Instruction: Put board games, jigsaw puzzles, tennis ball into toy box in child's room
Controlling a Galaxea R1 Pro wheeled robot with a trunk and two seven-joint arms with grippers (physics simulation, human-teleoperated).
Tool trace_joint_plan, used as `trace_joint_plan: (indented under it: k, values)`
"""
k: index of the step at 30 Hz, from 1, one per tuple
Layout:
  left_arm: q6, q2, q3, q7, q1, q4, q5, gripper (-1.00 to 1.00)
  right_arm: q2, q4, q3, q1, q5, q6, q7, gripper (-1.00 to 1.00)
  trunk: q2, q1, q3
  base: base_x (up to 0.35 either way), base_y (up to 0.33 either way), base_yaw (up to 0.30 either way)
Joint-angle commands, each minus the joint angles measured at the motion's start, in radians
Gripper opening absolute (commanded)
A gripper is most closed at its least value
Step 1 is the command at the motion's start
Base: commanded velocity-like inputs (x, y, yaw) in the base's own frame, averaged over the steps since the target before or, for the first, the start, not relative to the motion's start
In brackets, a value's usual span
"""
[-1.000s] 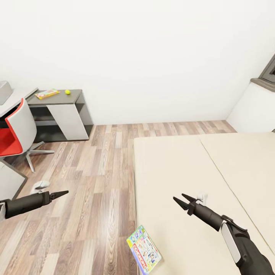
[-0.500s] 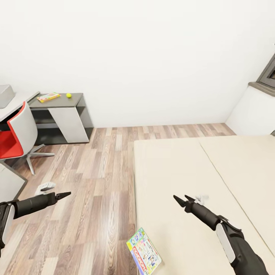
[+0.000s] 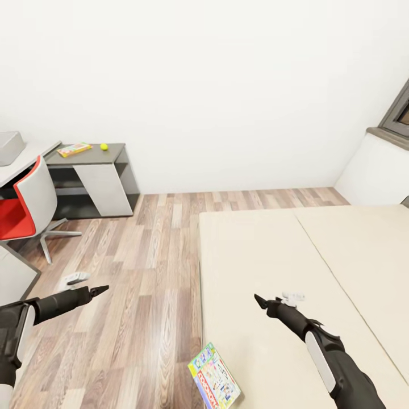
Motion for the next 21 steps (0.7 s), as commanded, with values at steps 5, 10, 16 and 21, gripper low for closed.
trace_joint_plan:
  k: [5,10,16,21]
  values:
    - [-0.004,-0.019,0.002,0.060,-0.002,0.000,-0.006,1.00,0.013,-0.004,0.012,-0.001,-0.008,0.041,-0.090,1.00,-0.002,0.001,0.006,0.000,0.000,0.000]
    - [-0.008,-0.035,-0.008,0.118,-0.003,0.000,-0.005,1.00,0.039,-0.007,0.017,0.000,-0.007,0.064,-0.180,1.00,-0.002,0.001,0.015,0.000,0.000,0.000]
    - [-0.009,-0.042,-0.051,0.158,-0.003,0.000,-0.005,1.00,0.067,-0.011,0.025,-0.001,-0.006,0.107,-0.280,1.00,-0.002,0.001,0.025,0.000,0.000,0.000]
    - [-0.009,-0.046,-0.092,0.190,-0.003,0.000,-0.005,1.00,0.100,-0.010,0.043,-0.008,-0.006,0.159,-0.422,1.00,-0.002,0.001,0.033,0.000,0.000,0.000]
